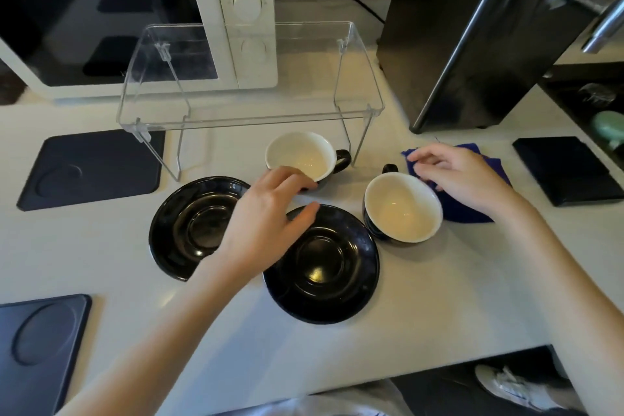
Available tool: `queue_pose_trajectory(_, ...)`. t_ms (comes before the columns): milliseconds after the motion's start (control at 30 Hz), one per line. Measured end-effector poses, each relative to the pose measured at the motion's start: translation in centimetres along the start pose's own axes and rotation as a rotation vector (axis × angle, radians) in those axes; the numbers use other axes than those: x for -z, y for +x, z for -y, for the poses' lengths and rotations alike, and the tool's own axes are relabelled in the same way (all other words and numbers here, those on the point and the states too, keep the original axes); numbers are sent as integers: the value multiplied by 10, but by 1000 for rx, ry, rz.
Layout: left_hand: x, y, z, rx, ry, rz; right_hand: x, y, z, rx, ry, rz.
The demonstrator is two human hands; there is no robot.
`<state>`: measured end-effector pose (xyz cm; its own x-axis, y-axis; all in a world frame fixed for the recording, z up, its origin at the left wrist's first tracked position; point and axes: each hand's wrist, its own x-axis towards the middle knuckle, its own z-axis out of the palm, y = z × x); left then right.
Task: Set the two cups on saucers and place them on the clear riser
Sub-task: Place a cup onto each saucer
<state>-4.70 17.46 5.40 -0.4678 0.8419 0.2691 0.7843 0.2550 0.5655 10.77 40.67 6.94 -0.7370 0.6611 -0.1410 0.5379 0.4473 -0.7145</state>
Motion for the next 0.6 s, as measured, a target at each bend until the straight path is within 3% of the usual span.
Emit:
queue_pose_trajectory(67, -14, 14, -7, -75, 34, -4, -1, 8, 0, 29, -32, 58)
queue_pose_trajectory(133, -27, 25, -12, -34, -109, 29, -2, 16, -3, 36, -51, 128)
queue_pose_trajectory(233, -44, 39, -24, 349, -704, 235, -3, 28, -7, 41, -49, 206)
queue_pose_trajectory(300, -56, 46, -28, 592, -996, 268, -5, 37, -11, 52, -63, 251)
queue_pose_trajectory(433, -78, 57, -28, 691, -1016, 212, -10, 52, -15, 48, -84, 373)
queue_pose_trajectory(600, -93, 74, -29, 842, -1218, 161, -17, 64, -15, -18, -20, 445)
